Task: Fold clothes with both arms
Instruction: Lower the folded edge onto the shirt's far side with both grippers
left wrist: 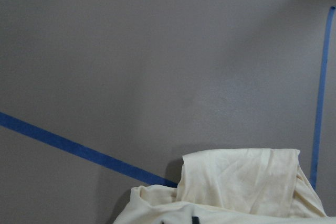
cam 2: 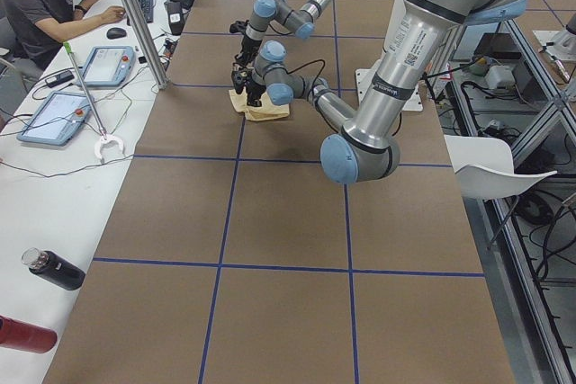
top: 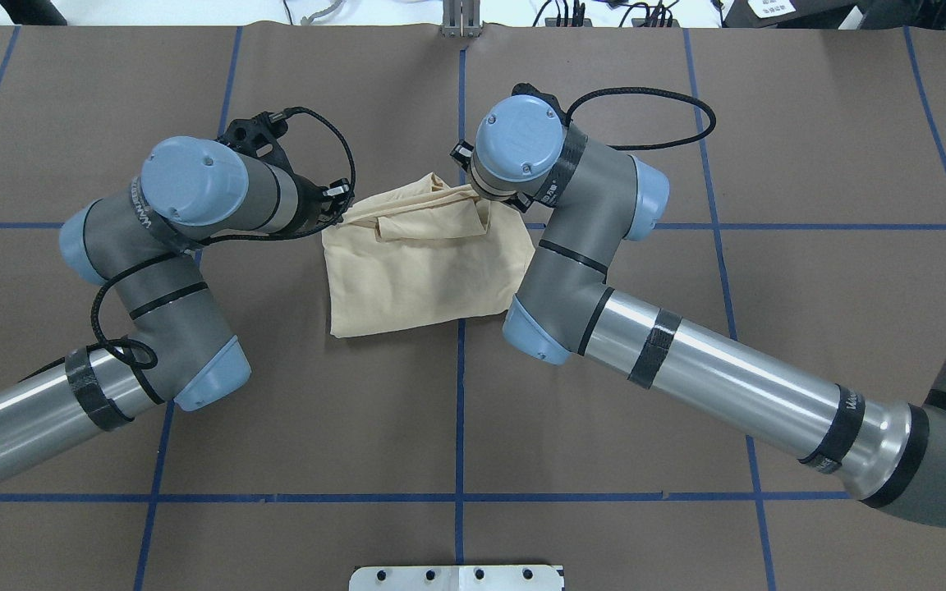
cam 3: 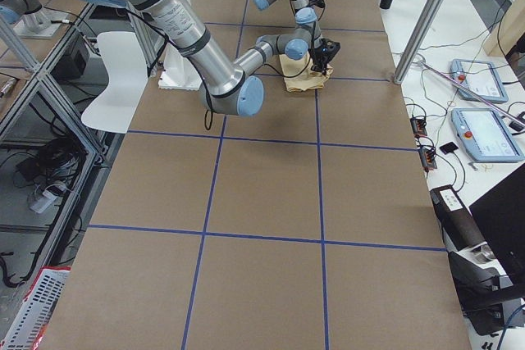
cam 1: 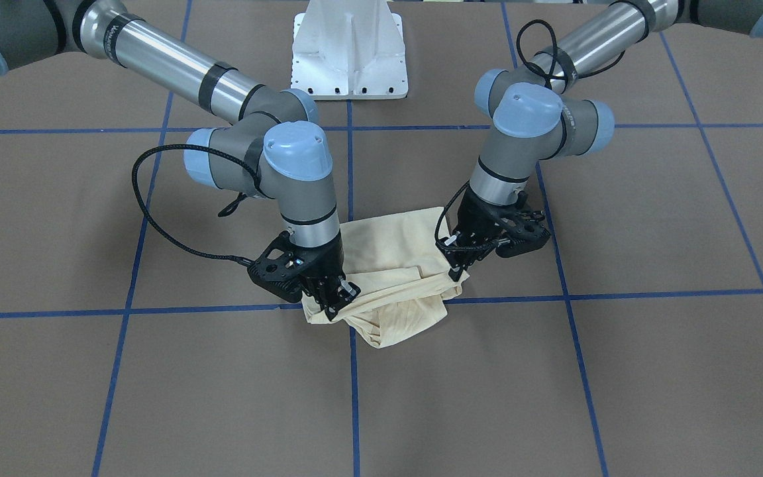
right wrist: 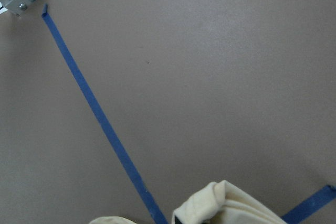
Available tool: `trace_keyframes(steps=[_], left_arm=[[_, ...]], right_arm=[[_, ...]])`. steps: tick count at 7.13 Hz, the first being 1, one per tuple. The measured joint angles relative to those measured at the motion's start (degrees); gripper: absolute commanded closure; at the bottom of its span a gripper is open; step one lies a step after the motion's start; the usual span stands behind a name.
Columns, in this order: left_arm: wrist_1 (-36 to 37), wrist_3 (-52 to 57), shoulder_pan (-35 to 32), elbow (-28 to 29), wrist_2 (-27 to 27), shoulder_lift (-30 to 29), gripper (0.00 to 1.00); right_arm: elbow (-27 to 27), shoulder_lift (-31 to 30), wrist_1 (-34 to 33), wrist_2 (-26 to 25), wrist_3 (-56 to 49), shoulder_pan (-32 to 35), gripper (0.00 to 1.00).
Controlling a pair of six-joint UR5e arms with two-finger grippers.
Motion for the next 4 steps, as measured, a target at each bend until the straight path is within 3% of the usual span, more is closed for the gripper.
trace_keyframes(steps=[4], left_arm=[[-0.8, 0.5, -0.1, 1.6, 0.1, 0.1, 1.0]], right_arm=[[-1.0, 0.3, 0.9, 0.0, -0.1, -0.2, 1.0]])
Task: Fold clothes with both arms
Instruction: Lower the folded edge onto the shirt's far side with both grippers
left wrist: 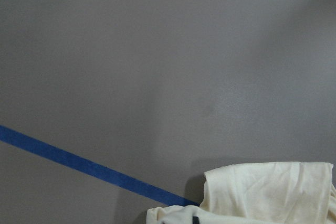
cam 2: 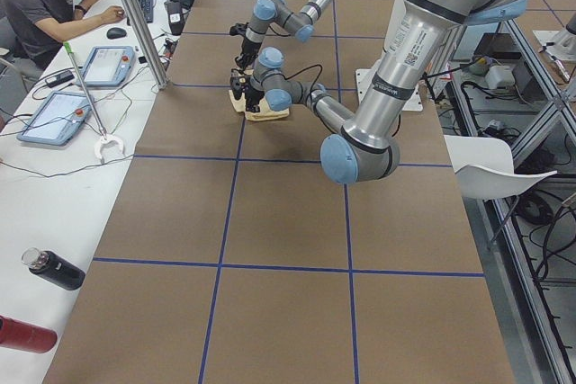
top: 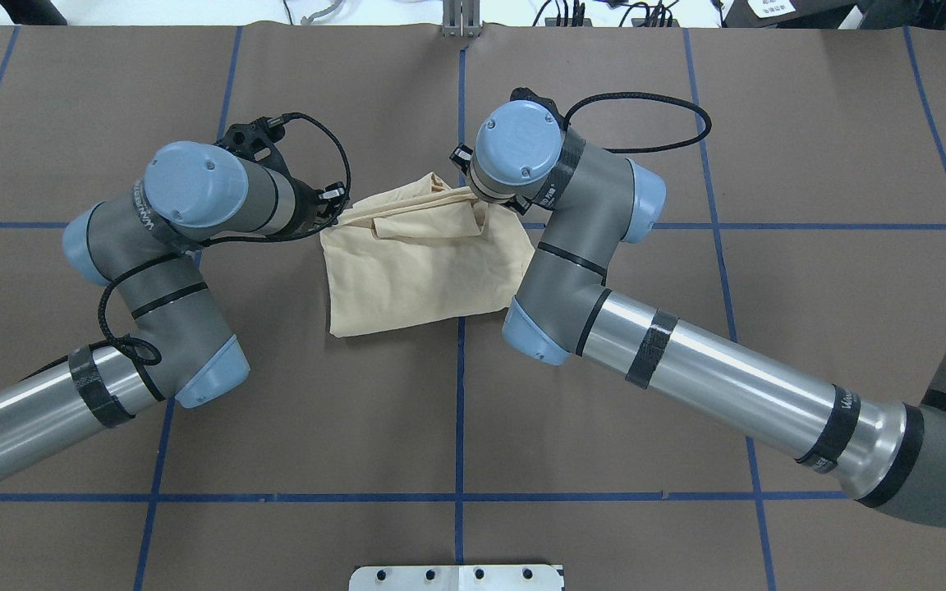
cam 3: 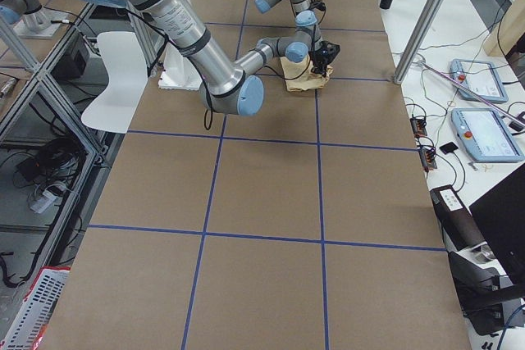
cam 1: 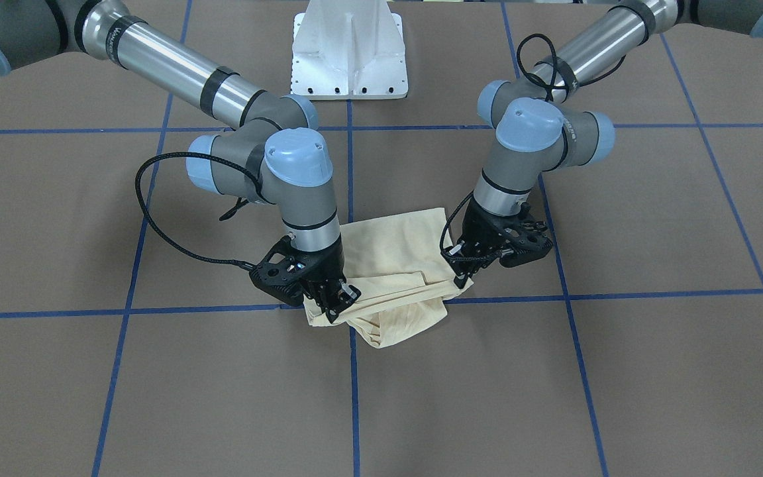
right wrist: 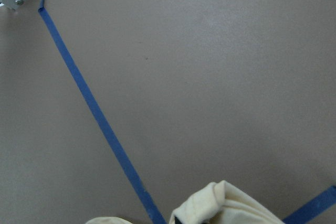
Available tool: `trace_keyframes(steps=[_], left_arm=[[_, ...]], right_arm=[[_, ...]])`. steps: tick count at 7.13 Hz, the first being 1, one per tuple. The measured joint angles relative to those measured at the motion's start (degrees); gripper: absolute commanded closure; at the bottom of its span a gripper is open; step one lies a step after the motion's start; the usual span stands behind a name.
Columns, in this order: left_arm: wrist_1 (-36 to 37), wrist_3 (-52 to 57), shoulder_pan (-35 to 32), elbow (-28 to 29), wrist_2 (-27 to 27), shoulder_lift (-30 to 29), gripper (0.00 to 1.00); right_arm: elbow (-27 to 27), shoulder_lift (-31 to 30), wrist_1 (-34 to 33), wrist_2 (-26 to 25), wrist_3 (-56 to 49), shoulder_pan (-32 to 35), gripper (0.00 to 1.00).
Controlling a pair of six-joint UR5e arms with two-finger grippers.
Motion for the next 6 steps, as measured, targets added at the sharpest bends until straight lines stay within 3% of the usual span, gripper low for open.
trace_keyframes(steps=[1, 2, 3, 6], left_arm=[[0.0, 0.0, 0.0, 0.0, 0.0, 0.0, 1.0], [0.0, 0.0, 0.0, -0.2, 0.0, 0.0, 0.42], [0.0, 0.0, 0.0, -0.4, -0.1, -0.1, 0.0], [0.1, 0.1, -0.2, -1.4, -0.3, 0.0, 0.0]], right_arm=[[-0.1, 0.0, 0.2, 0.0, 0.0, 0.0, 0.84], [-0.2, 0.0, 0.9, 0.0, 0.0, 0.0, 0.48], [-0.2, 0.0, 1.7, 0.0, 0.0, 0.0, 0.01], [-0.3, -0.1, 2.4, 0.1, 0.1, 0.2, 0.0]])
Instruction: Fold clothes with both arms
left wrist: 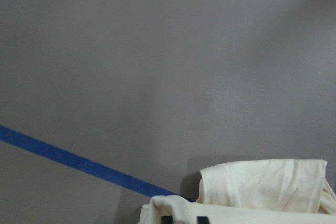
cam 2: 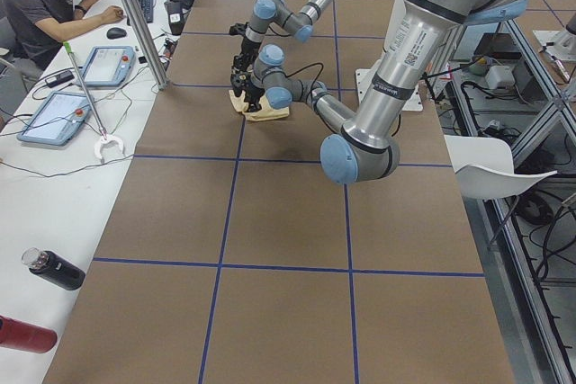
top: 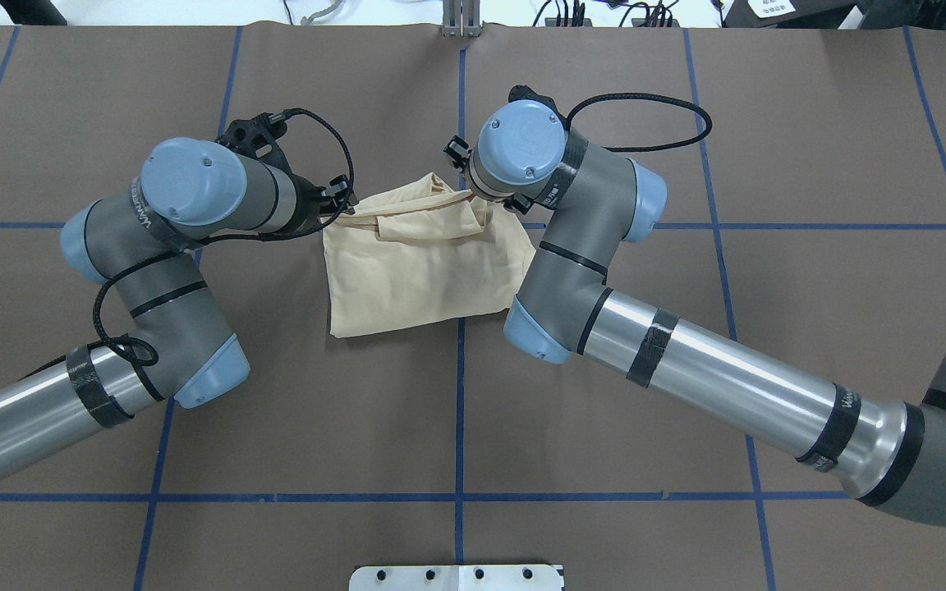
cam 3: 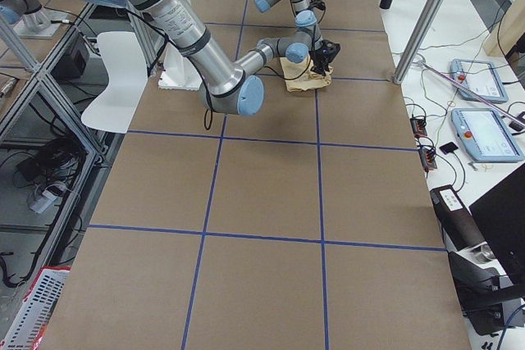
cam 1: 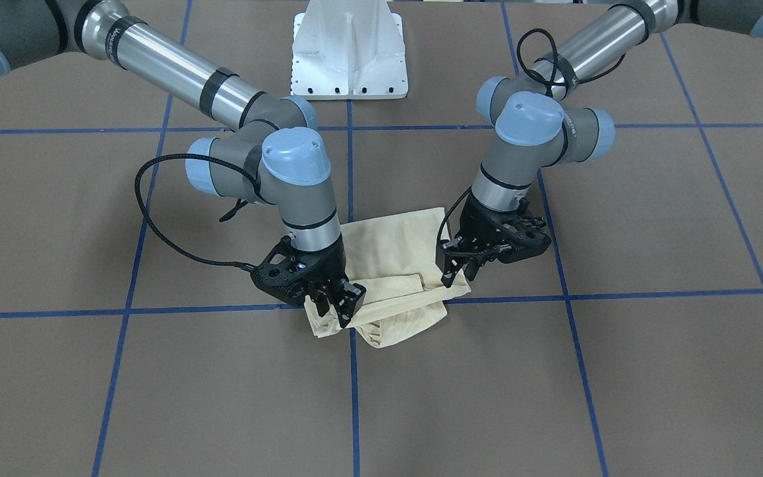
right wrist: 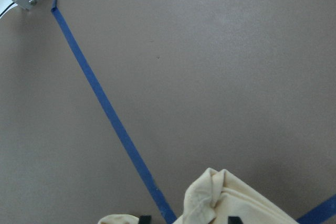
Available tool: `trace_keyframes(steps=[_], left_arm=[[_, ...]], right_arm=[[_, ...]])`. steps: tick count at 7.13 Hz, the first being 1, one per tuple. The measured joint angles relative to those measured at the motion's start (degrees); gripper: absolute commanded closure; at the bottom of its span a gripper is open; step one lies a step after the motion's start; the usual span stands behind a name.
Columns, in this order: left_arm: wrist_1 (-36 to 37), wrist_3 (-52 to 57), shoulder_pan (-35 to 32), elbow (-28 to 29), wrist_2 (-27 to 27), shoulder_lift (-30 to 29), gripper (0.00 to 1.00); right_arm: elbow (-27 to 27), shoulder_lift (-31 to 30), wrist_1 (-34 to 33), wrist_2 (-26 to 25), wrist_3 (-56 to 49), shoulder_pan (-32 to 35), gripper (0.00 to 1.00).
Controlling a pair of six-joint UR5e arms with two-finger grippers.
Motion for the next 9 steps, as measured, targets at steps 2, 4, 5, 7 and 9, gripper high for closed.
trace_keyframes(steps=[2, 4, 5, 7, 9], left_arm=[[0.2, 0.5, -1.5, -0.7, -0.4, 0.2, 0.0], [0.5, 2.4, -3.8, -3.4, -2.1, 2.2, 0.0], [0.6, 4.0, -4.5, -6.0, -2.5, 4.6, 0.0], [1.7, 6.4, -5.3, -10.4, -2.8, 8.3, 0.0], [2.2, 6.8, -5.5, -11.9, -2.8, 10.0, 0.0]], right_arm=[[0.1, 0.0, 0.1, 0.1, -0.6, 0.6, 0.0], [0.8, 0.0, -0.1, 0.3, -6.9, 0.9, 0.0], [1.5, -0.1, -0.5, 0.5, -12.0, 0.9, 0.0], [2.2, -0.1, -2.4, 0.8, -26.5, 0.0, 0.0], [2.3, 1.5, -4.6, 0.6, -38.6, -2.1, 0.0]])
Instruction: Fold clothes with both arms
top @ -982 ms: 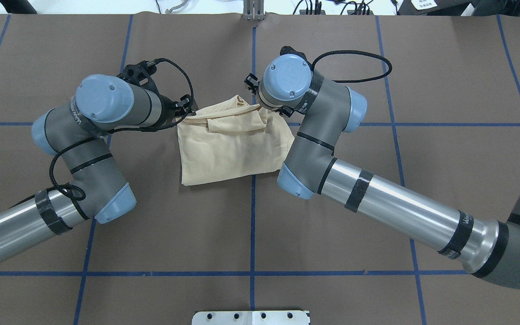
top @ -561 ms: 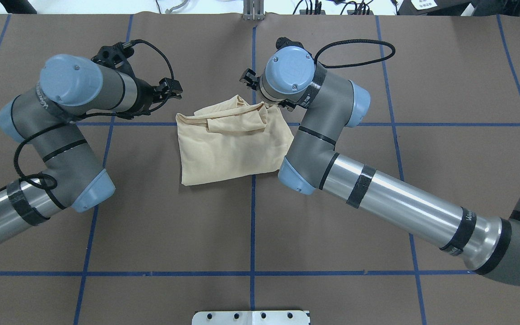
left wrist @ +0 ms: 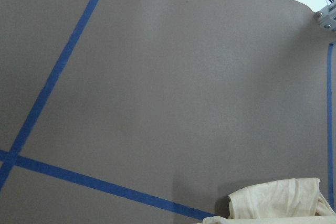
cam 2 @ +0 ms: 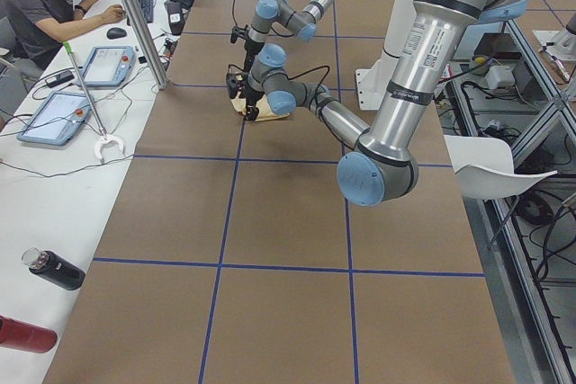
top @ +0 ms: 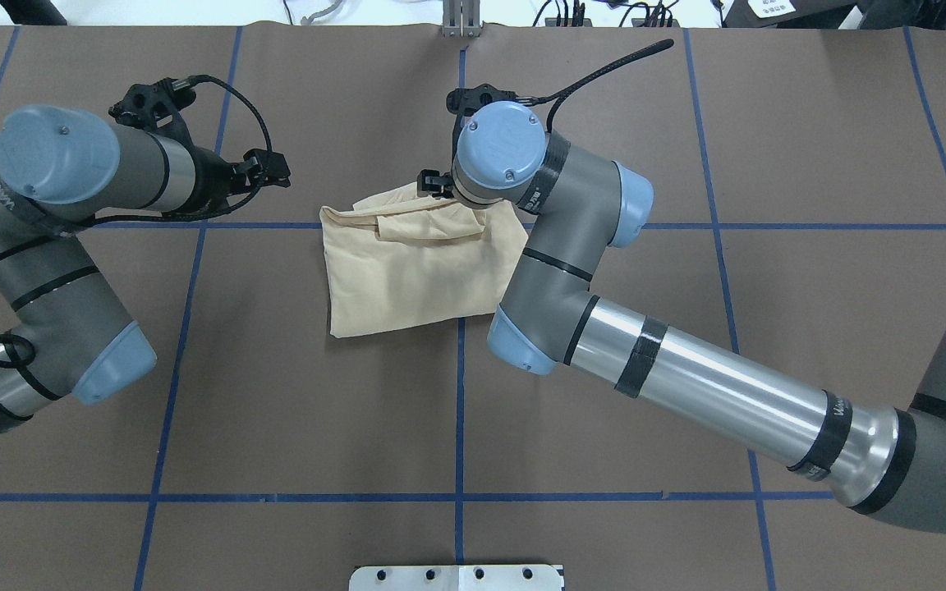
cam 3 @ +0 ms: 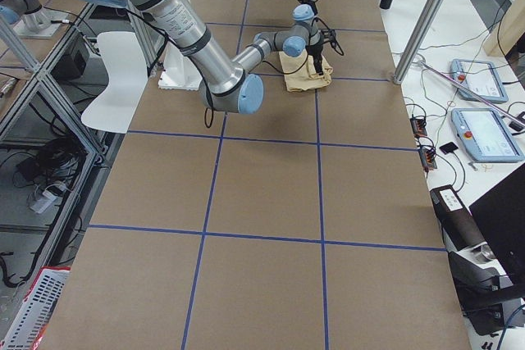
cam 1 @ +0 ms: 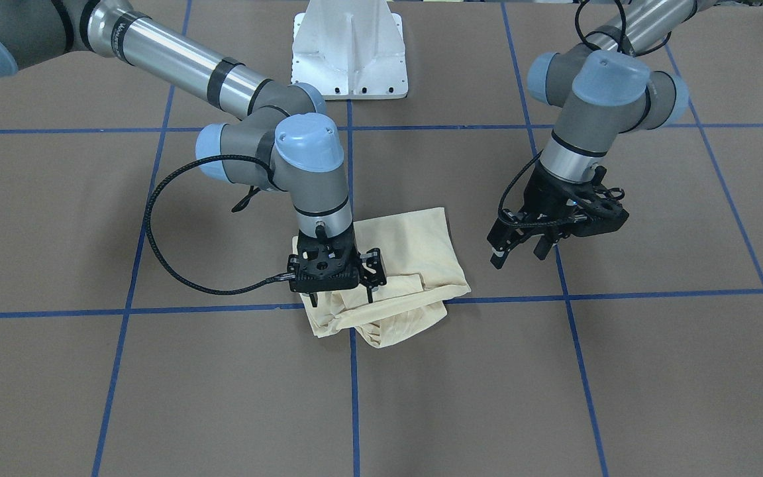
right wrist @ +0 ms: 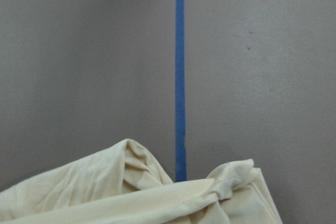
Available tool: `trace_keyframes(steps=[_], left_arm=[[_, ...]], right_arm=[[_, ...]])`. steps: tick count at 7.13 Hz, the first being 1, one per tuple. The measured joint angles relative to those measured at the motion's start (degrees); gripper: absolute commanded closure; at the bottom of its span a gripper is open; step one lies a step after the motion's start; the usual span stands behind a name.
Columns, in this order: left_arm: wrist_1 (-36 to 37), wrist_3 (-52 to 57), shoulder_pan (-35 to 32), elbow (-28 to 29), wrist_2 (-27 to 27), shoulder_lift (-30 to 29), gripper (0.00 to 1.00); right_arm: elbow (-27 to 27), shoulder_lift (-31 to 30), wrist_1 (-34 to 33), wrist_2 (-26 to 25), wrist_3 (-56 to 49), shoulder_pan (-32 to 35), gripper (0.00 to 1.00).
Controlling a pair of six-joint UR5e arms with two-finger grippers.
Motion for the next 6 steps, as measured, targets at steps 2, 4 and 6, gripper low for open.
trace_keyframes(steps=[2, 4, 6], left_arm=[[0.1, 0.1, -0.2, -0.6, 0.0, 1.1, 0.0], [0.1, 0.1, -0.4, -0.7, 0.1, 1.6, 0.0], [0.0, 0.0, -0.5, -0.6, 0.1, 1.9, 0.0]], right_arm=[[-0.5, 1.1, -0.4, -0.5, -3.8, -2.2, 0.0], [-3.7, 3.0, -0.1, -1.6, -5.6, -2.7, 0.0], [-8.4, 5.4, 0.3, -2.9, -6.6, -2.6, 0.0]])
